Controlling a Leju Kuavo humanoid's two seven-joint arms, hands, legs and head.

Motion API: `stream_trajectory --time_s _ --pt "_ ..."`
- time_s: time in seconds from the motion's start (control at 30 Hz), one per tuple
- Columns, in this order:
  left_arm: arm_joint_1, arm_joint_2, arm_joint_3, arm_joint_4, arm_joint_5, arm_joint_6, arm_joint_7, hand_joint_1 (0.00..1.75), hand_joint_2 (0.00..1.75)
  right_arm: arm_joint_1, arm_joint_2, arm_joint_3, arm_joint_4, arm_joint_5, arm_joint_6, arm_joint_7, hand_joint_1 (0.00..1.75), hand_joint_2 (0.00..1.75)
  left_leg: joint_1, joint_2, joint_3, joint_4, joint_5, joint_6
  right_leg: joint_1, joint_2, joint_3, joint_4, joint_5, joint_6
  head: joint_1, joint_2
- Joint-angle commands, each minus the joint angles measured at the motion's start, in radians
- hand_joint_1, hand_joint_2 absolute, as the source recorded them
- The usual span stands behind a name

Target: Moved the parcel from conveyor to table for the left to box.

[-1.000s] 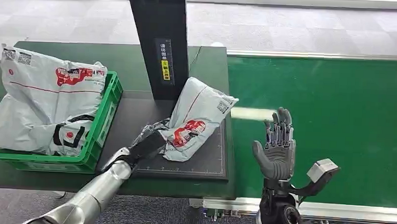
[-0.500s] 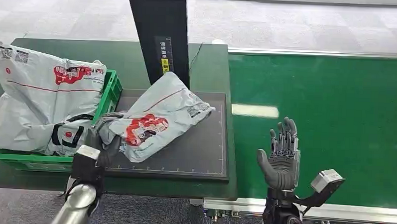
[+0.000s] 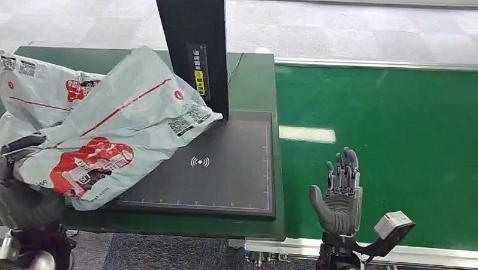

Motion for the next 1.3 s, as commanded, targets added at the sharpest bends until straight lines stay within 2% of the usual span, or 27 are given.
stream_trajectory --time_s 0.03,0.1,0.17,0.5,0.73,1.17,1.2,1.3 --pt "-0.188 0.019 0.270 0.263 -0.066 -0.001 0.136 1.75 1.75 -0.025 0.016 -0.020 0.012 0.009 0.017 0.021 0.00 1.75 0.000 -0.001 0.001 -0.001 0.001 0.000 0.000 -0.001 0.001 0.000 0.000 0.000 0.000 0.000" --pt "-0.241 0.056 0.301 0.387 -0.114 0.013 0.186 1.75 1.75 -0.032 0.014 -0.016 0.023 0.009 0.023 0.025 0.00 1.75 0.000 -0.001 0.002 -0.002 0.001 0.000 0.000 -0.001 0.002 -0.001 0.000 0.000 0.000 0.000" --pt "-0.305 0.100 0.327 0.514 -0.117 0.011 0.171 1.75 1.75 -0.042 0.009 -0.009 0.036 0.009 0.023 0.025 0.00 1.75 0.000 -0.002 0.003 -0.003 0.002 0.000 0.000 -0.002 0.003 -0.001 0.001 -0.001 0.000 0.000" --pt "-0.424 0.200 0.393 0.807 -0.206 0.043 0.235 1.75 1.75 -0.052 0.006 -0.001 0.045 0.002 0.027 0.030 0.00 1.75 0.001 0.000 0.002 -0.002 0.001 0.000 0.001 0.000 0.002 -0.001 0.000 0.000 0.000 0.000" --pt "-0.387 0.205 0.441 0.820 -0.204 0.036 0.231 1.75 1.75 -0.050 0.008 0.000 0.044 -0.001 0.030 0.038 0.00 1.75 0.001 0.001 0.003 -0.003 0.001 0.000 0.001 0.001 0.002 -0.002 0.001 0.000 0.000 0.000" --pt "-0.384 0.202 0.445 0.815 -0.212 0.041 0.248 1.75 1.75 -0.052 0.009 0.000 0.044 -0.001 0.032 0.043 0.00 1.75 0.001 0.000 0.001 -0.001 0.001 0.000 0.001 0.000 0.001 -0.001 0.001 0.000 0.000 0.000" --pt "-0.382 0.197 0.449 0.808 -0.215 0.054 0.249 0.00 1.75 -0.055 0.009 -0.001 0.046 -0.001 0.032 0.045 0.00 1.75 0.001 0.000 0.001 -0.001 0.001 0.000 0.001 0.000 0.001 0.000 0.000 0.000 0.000 0.000" --pt "-0.306 0.138 0.437 0.634 -0.171 0.038 0.200 0.00 1.75 -0.059 0.010 -0.006 0.054 -0.001 0.030 0.047 0.00 1.75 0.001 0.000 0.001 -0.001 0.001 0.000 0.001 0.000 0.001 -0.001 0.000 0.000 0.000 0.000"
